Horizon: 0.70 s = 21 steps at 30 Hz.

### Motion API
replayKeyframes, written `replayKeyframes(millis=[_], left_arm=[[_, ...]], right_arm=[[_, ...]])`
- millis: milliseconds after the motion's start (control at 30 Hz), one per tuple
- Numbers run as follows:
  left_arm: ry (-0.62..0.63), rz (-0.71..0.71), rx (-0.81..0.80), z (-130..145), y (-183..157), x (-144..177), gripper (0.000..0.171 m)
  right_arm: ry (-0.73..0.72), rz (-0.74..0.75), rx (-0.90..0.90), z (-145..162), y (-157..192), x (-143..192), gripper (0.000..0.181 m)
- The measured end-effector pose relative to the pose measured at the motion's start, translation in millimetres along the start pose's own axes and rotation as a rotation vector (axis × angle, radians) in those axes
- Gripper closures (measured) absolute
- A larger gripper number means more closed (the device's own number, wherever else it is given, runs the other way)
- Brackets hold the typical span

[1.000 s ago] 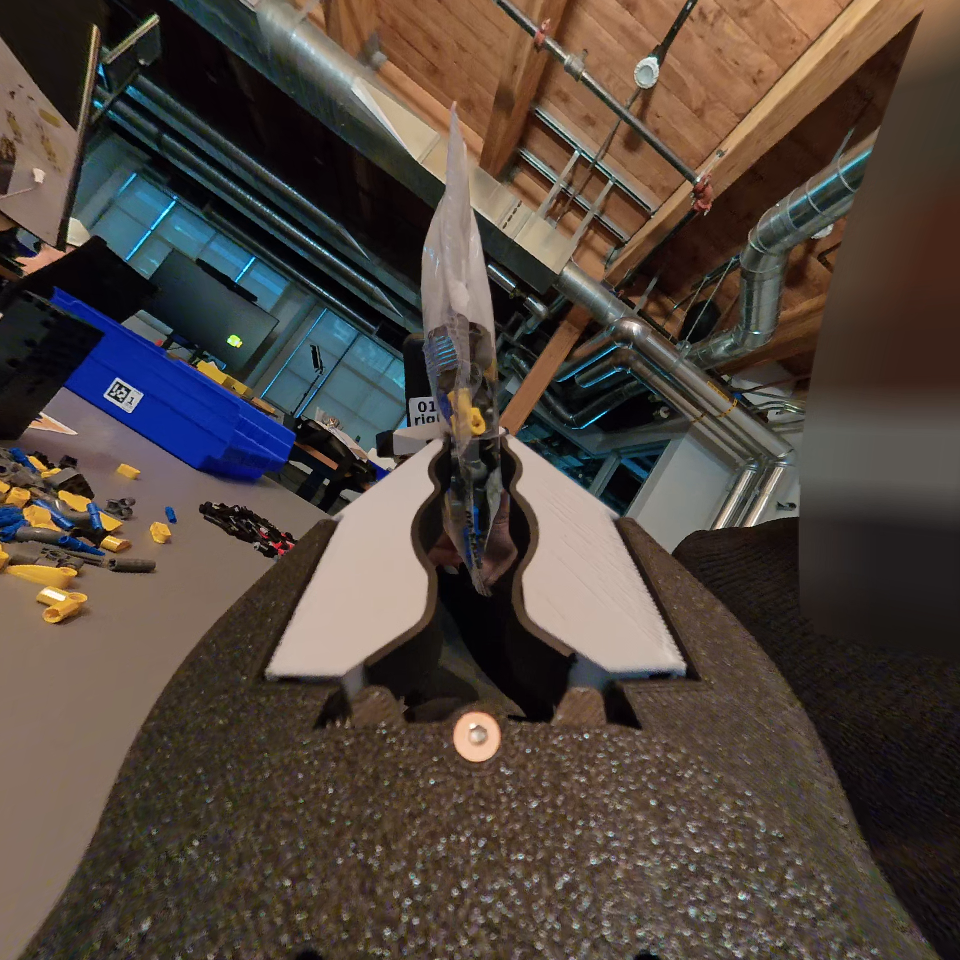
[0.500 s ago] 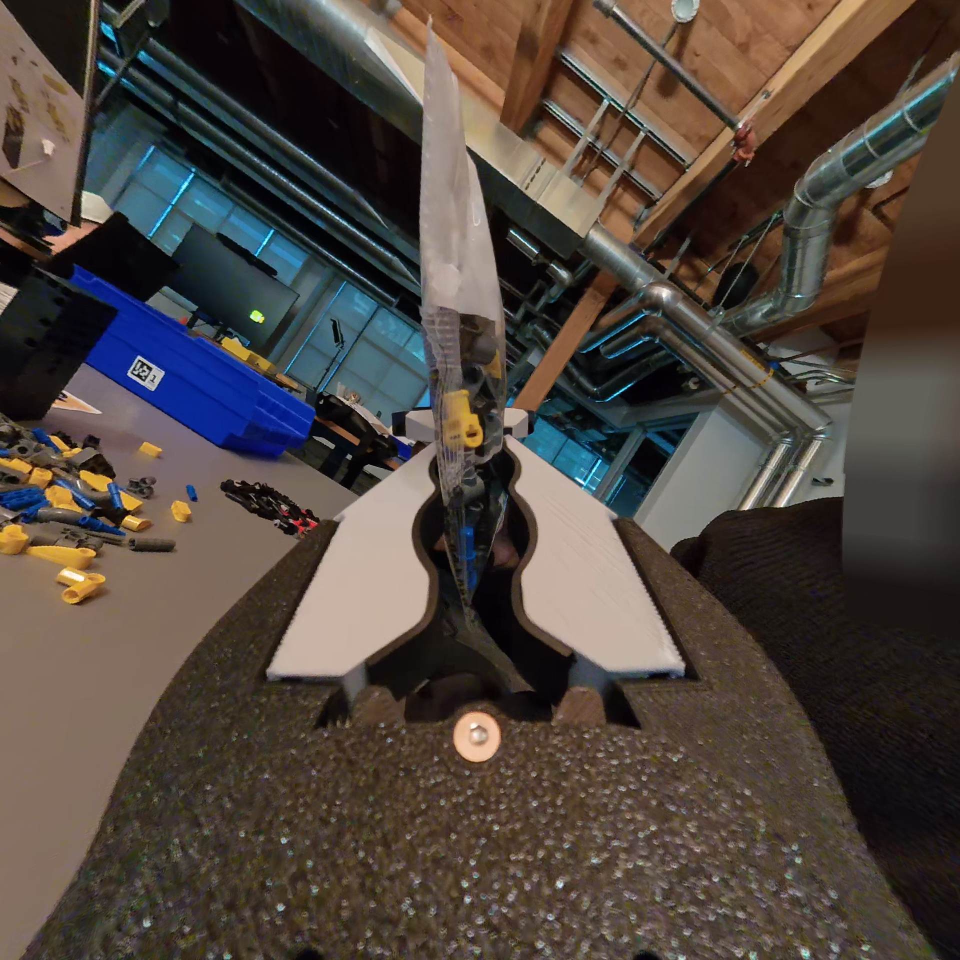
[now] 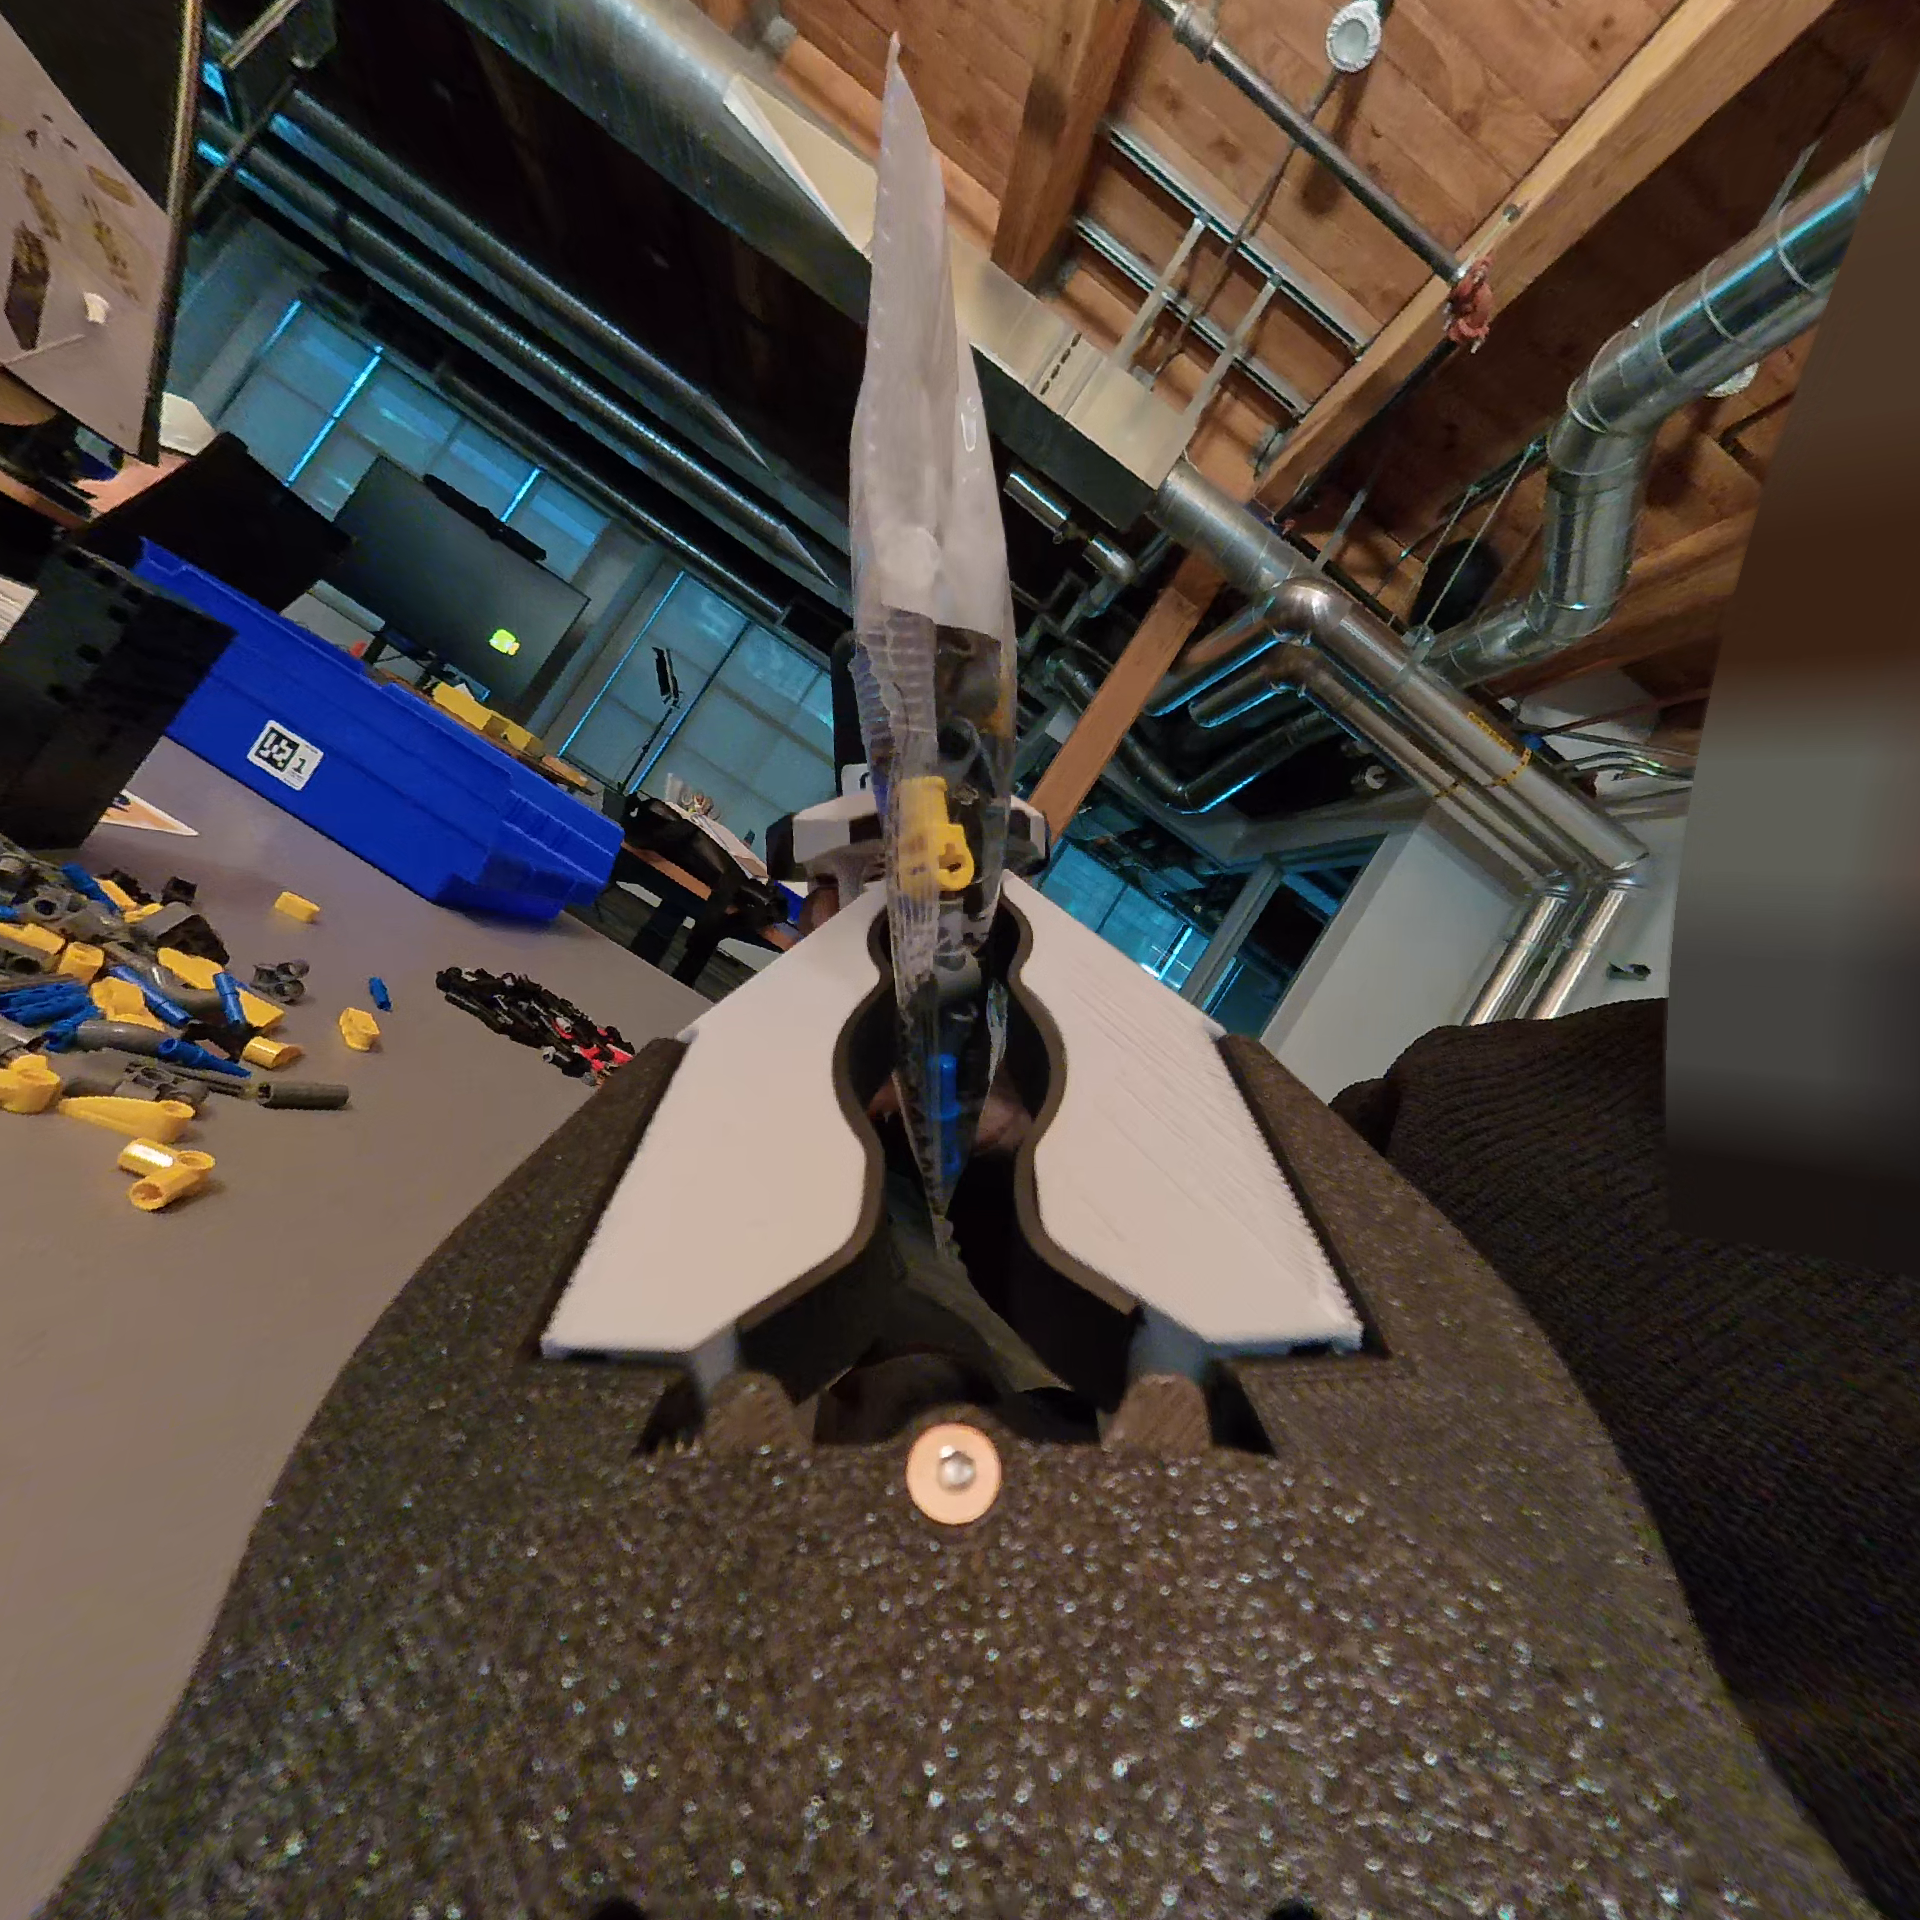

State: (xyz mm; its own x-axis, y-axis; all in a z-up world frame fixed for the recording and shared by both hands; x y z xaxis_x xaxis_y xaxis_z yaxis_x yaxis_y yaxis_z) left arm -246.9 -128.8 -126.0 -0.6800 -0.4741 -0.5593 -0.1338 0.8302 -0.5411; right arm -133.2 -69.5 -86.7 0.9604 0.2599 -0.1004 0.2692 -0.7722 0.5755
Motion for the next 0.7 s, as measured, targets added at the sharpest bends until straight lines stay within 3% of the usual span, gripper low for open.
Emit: replayKeyframes(millis=[400,700], left_arm=[[-0.010,-0.026,0.035,-1.9,4.7,1.5,0.160],[0.004,-0.084,0.113,-0.6,14.8,3.6,0.160]], right_arm=[[-0.046,0.025,0.027,-10.6,1.3,12.0,0.160],[0.064,0.126,0.046,8.9,-15.0,-0.4,0.160]])
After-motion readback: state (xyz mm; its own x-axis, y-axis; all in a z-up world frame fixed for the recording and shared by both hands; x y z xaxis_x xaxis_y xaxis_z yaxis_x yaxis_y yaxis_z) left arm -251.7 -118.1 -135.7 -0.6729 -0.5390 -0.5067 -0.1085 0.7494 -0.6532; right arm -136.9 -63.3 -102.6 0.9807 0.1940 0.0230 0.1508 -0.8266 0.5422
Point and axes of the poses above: each gripper's, where its closed fingertips meet, x back along the fingers, z out of its underside, y = z × x across the jaws, the point moved 6 cm from there along x, back along the fingers, and after that the axes turned 5 degrees about -y, right-handed, at the moved point
